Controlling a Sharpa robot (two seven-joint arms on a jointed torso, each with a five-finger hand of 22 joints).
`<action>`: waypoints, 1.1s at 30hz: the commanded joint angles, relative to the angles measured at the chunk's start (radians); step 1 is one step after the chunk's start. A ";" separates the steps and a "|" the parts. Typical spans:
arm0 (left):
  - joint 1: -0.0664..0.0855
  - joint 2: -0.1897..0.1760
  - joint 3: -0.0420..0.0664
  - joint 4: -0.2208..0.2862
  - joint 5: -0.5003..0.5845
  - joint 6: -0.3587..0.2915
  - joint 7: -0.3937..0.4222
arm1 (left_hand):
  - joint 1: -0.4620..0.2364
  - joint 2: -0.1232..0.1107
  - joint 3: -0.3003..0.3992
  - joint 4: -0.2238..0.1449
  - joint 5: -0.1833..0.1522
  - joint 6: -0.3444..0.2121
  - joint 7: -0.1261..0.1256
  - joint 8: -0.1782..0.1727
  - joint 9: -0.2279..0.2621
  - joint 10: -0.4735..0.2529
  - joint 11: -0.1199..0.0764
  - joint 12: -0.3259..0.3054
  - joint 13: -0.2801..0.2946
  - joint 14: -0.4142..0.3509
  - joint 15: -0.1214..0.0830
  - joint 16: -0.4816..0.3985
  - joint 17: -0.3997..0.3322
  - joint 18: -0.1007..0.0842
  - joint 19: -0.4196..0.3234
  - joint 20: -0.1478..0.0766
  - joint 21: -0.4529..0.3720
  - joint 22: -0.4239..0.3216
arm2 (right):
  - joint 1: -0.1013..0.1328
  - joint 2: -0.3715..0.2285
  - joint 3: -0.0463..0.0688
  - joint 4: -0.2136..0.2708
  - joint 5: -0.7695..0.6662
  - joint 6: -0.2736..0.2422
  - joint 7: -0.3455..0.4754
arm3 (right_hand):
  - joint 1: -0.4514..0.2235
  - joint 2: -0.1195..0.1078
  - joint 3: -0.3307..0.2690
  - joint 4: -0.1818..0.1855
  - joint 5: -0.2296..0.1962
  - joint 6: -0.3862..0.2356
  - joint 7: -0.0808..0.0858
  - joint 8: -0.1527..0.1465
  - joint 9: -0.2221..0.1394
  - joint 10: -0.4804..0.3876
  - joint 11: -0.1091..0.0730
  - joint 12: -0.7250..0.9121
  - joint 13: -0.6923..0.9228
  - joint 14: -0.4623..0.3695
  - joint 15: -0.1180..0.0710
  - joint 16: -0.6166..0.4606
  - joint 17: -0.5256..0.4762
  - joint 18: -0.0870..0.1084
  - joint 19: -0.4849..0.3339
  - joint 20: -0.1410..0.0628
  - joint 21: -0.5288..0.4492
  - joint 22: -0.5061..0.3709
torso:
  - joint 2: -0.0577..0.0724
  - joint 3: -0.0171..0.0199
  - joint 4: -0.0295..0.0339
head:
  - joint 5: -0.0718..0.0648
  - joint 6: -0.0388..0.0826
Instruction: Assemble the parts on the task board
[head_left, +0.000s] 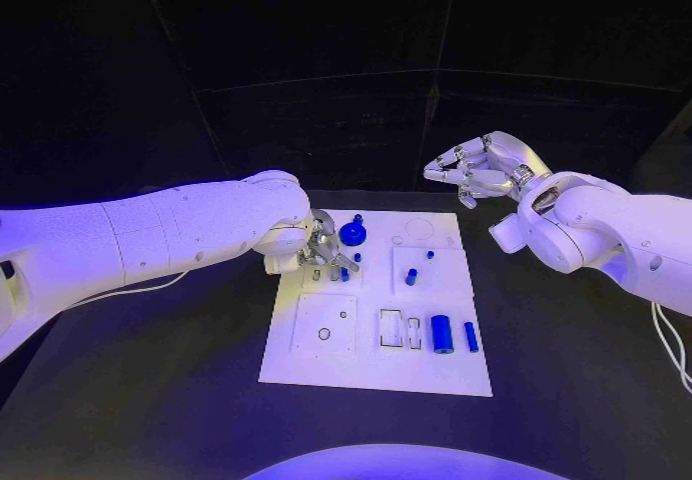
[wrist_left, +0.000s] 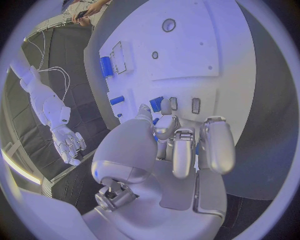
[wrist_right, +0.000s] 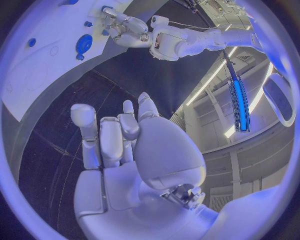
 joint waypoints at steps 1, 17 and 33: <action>0.001 0.004 0.000 -0.002 -0.005 0.027 -0.010 | 0.011 0.001 0.012 -0.001 -0.002 -0.009 0.001 0.008 0.003 -0.001 -0.004 0.005 -0.003 0.102 -0.007 0.003 0.263 -0.007 -0.001 -0.005 0.005 0.001 | 0.003 0.001 0.001 0.001 -0.004 -0.005 0.001 | -0.002 0.010 -0.004 -0.004 0.006 -0.008 0.001 0.004 0.002 -0.003 0.002 0.002 0.000 -0.004 0.003 0.001 0.000 0.007 -0.005 0.003 -0.001 0.000 | 0.000 0.0005 0.0002 | 0.000 -0.001; 0.001 0.012 0.001 -0.004 -0.005 0.020 -0.001 | 0.117 0.031 0.152 -0.049 -0.001 -0.035 -0.005 0.008 0.023 -0.009 -0.010 -0.005 -0.013 0.102 -0.012 0.003 0.263 -0.007 -0.004 -0.010 0.003 0.002 | 0.003 0.003 0.001 0.003 -0.004 0.001 -0.006 | -0.002 0.012 -0.004 -0.004 0.007 -0.010 0.002 0.004 0.002 -0.002 0.003 0.004 0.002 -0.004 0.003 0.002 0.002 0.006 -0.005 0.003 0.000 0.002 | -0.001 -0.0003 0.0011 | -0.003 -0.004; 0.001 -0.007 0.001 0.012 -0.005 -0.003 0.028 | 0.135 -0.097 0.570 -0.104 0.132 -0.055 0.001 -0.008 0.037 -0.020 -0.011 -0.027 -0.032 0.102 -0.009 0.003 0.263 -0.006 -0.005 -0.009 -0.001 0.004 | 0.003 0.005 0.001 0.004 -0.017 0.016 -0.017 | -0.001 0.013 -0.004 -0.005 0.008 -0.011 0.002 0.004 0.002 -0.001 0.003 0.006 0.003 -0.003 0.004 0.002 0.002 0.007 -0.006 0.004 -0.001 0.000 | -0.001 0.0000 0.0020 | -0.002 -0.005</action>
